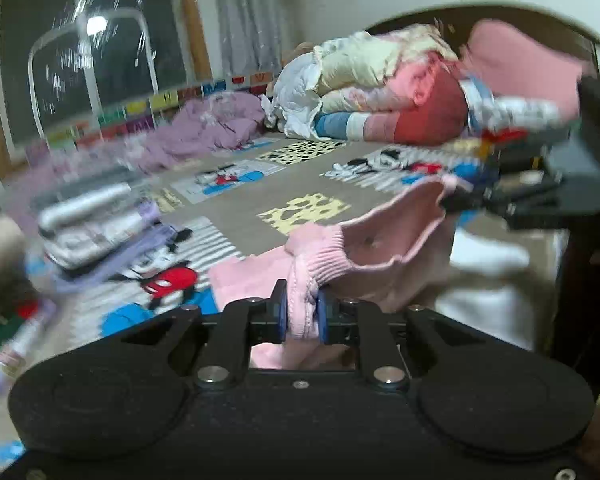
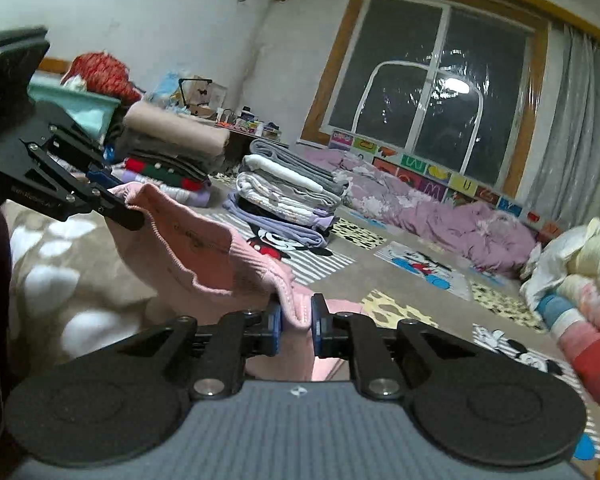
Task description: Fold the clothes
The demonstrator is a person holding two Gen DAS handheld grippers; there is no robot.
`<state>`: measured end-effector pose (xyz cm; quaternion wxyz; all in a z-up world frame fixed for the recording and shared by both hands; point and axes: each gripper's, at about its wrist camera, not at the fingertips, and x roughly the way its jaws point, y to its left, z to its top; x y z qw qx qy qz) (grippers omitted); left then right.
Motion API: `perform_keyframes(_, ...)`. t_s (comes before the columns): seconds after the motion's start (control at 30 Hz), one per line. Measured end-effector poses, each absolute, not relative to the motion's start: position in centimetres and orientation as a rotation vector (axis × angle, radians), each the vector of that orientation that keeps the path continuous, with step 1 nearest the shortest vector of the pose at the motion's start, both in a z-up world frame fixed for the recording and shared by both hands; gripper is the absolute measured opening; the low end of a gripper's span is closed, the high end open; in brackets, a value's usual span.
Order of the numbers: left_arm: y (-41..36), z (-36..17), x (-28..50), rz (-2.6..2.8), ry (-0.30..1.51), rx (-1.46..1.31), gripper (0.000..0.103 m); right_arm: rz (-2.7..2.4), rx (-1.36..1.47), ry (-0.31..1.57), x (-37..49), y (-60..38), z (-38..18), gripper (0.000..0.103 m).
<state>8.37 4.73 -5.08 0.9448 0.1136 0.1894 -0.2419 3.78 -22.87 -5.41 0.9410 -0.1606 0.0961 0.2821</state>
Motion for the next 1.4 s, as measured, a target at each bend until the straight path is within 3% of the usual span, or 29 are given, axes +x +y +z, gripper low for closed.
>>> perform_keyframes(0.23, 8.1, -6.8, 16.8, -0.565, 0.514, -0.157, 0.013, 0.639, 0.007, 0.314, 12.6, -24.7, -5.6, 0.017)
perform_keyframes(0.47, 10.0, -10.5, 22.4, -0.619, 0.595, -0.452, 0.013, 0.634, 0.279, 0.467, 19.9, -25.7, -10.4, 0.017)
perform_keyframes(0.5, 10.0, -11.0, 22.8, -0.615, 0.601, -0.476, 0.017, 0.629, 0.345, 0.489, 20.4, -26.2, -11.3, 0.017)
perform_keyframes(0.6, 10.2, -11.6, 22.8, -0.567, 0.626, -0.517, 0.055, 0.616, 0.497, 0.55, 21.2, -27.2, -13.5, 0.017)
perform_keyframes(0.83, 13.7, -11.2, 20.1, -0.515, 0.627, -0.615, 0.059, 0.587, 0.59, 0.553, 20.7, -28.1, -14.3, 0.026)
perform_keyframes(0.9, 13.1, -11.6, 19.9, -0.54, 0.659, -0.609, 0.059, 0.581, 0.604, 0.558, 20.4, -28.3, -14.3, 0.043)
perform_keyframes(0.97, 11.9, -11.4, 19.3, -0.543, 0.681, -0.553, 0.059, 0.594, 0.621, 0.573, 20.1, -28.4, -14.3, 0.05)
perform_keyframes(1.0, 11.5, -11.5, 19.3, -0.543, 0.684, -0.537, 0.057, 0.603, 0.623, 0.58, 19.9, -28.4, -14.2, 0.05)
perform_keyframes(1.07, 10.8, -11.7, 19.3, -0.537, 0.687, -0.514, 0.041, 0.612, 0.588, 0.587, 19.7, -28.0, -14.0, 0.051)
perform_keyframes(1.13, 10.4, -11.9, 19.4, -0.526, 0.682, -0.495, 0.033, 0.618, 0.556, 0.603, 19.7, -27.4, -13.9, 0.048)
perform_keyframes(1.17, 10.4, -11.9, 19.4, -0.523, 0.671, -0.483, 0.028, 0.626, 0.548, 0.61, 19.7, -27.2, -14.1, 0.04)
perform_keyframes(1.2, 10.3, -11.8, 19.4, -0.519, 0.66, -0.47, 0.017, 0.639, 0.537, 0.608, 19.7, -26.9, -14.1, 0.023)
perform_keyframes(1.23, 10.3, -11.5, 19.3, -0.515, 0.636, -0.446, 0.012, 0.649, 0.516, 0.602, 19.7, -26.6, -14.0, 0.017)
perform_keyframes(1.3, 10.4, -10.9, 19.0, -0.534, 0.567, -0.429, 0.006, 0.639, 0.461, 0.564, 19.3, -26.3, -13.3, 0.011)
perform_keyframes(1.4, 10.5, -10.1, 19.0, -0.56, 0.479, -0.409, 0.005, 0.637, 0.456, 0.488, 19.2, -26.4, -12.1, 0.009)
